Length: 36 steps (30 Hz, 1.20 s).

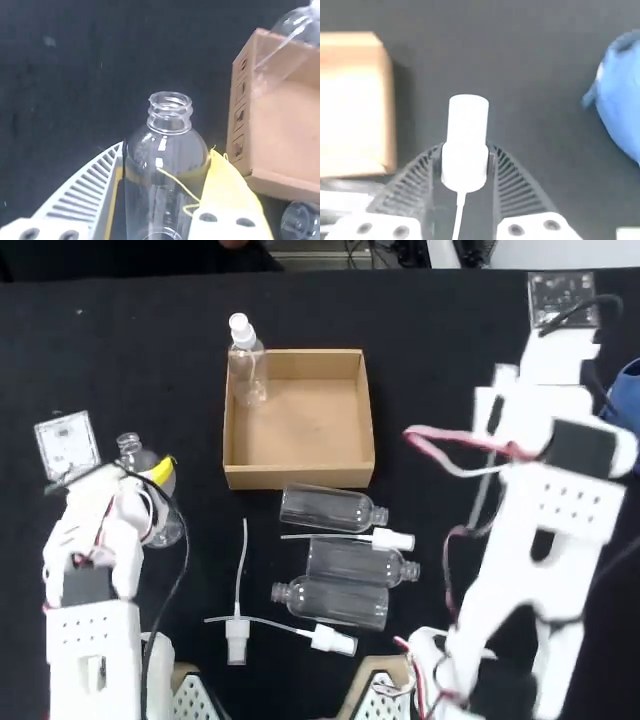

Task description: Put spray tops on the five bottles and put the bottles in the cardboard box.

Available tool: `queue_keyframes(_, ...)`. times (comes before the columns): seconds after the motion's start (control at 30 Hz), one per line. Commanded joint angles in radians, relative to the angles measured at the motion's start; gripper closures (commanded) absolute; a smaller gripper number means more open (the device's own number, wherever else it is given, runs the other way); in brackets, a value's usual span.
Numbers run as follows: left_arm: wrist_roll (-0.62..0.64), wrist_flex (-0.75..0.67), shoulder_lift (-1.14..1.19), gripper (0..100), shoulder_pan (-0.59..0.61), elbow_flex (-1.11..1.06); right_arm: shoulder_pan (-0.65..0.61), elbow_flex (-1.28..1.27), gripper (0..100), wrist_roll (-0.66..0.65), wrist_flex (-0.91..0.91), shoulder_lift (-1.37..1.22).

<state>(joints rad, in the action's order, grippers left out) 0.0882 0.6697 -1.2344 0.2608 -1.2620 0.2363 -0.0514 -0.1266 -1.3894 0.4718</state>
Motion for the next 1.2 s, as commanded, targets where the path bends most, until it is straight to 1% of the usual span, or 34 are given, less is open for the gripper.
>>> queue_keyframes(0.0,-0.015,-0.014,-0.213,97,0.001,-0.033,-0.13,0.076,98.8,0.101,0.052,0.133)
queue_keyframes(0.13,-0.015,-0.014,-0.345,97,-0.004,-0.074,-0.285,0.101,98.8,0.167,0.11,0.209)
queue_keyframes(0.27,-0.023,-0.014,-0.446,97,-0.058,-0.093,-0.42,0.093,98.8,0.218,0.209,0.225)
queue_keyframes(0.4,-0.025,-0.014,-0.506,97,-0.111,-0.094,-0.505,0.093,98.8,0.265,0.272,0.22)
queue_keyframes(0.57,-0.025,-0.023,-0.569,97,-0.131,-0.127,-0.586,0.101,98.8,0.301,0.328,0.222)
queue_keyframes(0.63,-0.025,-0.081,-0.589,97,-0.131,-0.17,-0.615,0.093,98.8,0.299,0.364,0.222)
queue_keyframes(0.8,-0.02,-0.336,-0.591,97,-0.13,-0.3,-0.675,0.093,98.8,0.299,0.408,0.22)
queue_keyframes(0.87,-0.021,-0.402,-0.591,97,-0.13,-0.334,-0.701,0.094,98.8,0.299,0.423,0.222)
queue_keyframes(1.17,-0.018,-0.416,-0.591,97,-0.122,-0.344,-0.775,0.093,98.8,0.299,0.516,0.22)
